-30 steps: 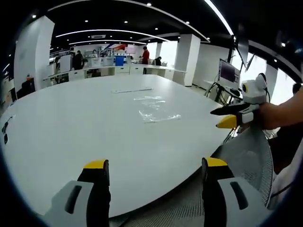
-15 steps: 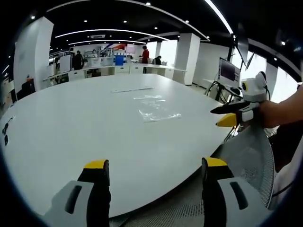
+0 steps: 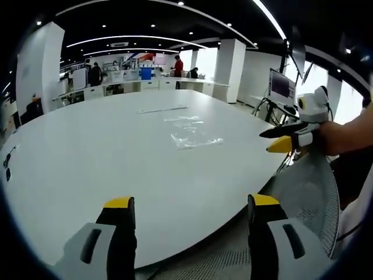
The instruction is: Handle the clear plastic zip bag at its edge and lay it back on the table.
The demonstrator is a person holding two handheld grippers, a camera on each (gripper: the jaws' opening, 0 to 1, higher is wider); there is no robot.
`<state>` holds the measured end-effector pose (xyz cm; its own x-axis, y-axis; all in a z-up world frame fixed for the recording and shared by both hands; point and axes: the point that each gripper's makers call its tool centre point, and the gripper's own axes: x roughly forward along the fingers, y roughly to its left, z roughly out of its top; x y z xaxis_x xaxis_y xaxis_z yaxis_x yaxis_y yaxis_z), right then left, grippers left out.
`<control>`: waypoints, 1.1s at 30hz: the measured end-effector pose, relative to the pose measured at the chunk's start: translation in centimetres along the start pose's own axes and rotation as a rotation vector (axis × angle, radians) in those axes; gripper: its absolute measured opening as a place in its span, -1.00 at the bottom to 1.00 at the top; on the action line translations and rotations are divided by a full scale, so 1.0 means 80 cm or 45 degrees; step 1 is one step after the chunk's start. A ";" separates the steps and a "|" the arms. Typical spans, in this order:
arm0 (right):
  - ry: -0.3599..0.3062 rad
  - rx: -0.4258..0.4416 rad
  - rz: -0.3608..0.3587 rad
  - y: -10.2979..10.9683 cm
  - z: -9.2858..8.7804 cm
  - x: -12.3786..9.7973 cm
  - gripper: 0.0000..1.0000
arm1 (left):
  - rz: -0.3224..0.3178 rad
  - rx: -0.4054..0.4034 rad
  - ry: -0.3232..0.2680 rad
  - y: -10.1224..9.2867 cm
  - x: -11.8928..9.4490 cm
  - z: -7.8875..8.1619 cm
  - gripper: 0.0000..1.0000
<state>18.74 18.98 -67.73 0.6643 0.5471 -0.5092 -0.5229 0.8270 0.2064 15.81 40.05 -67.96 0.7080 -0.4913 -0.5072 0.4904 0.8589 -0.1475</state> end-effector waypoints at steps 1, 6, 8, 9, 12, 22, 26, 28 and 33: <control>0.000 0.000 0.001 0.000 0.000 0.000 0.58 | 0.001 0.000 0.000 0.000 0.000 0.000 0.55; 0.000 0.002 0.003 0.002 0.001 -0.001 0.58 | 0.007 0.002 0.001 0.001 0.000 0.000 0.57; -0.001 0.002 0.003 0.003 0.001 -0.001 0.58 | 0.006 0.005 0.000 0.001 0.000 0.000 0.57; -0.001 0.001 0.003 0.005 0.002 -0.001 0.58 | 0.006 0.005 0.001 0.002 0.000 -0.001 0.57; -0.004 0.000 0.000 0.003 0.002 -0.001 0.58 | 0.005 0.006 0.001 0.001 0.000 0.000 0.57; 0.005 -0.008 -0.005 0.000 0.000 0.000 0.57 | -0.003 0.008 0.002 -0.001 -0.002 0.000 0.57; 0.009 -0.011 -0.004 0.001 0.000 0.000 0.57 | -0.005 0.007 0.003 0.000 -0.001 -0.001 0.57; 0.012 -0.010 -0.005 -0.001 -0.001 0.000 0.57 | -0.007 0.009 0.004 -0.001 -0.002 -0.001 0.57; 0.003 0.001 -0.014 -0.007 0.000 0.000 0.57 | -0.007 0.010 0.007 -0.003 -0.002 0.000 0.57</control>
<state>19.01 18.47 -67.86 0.6691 0.5374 -0.5133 -0.5149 0.8333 0.2012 15.57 39.96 -67.87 0.7024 -0.4952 -0.5112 0.4983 0.8550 -0.1436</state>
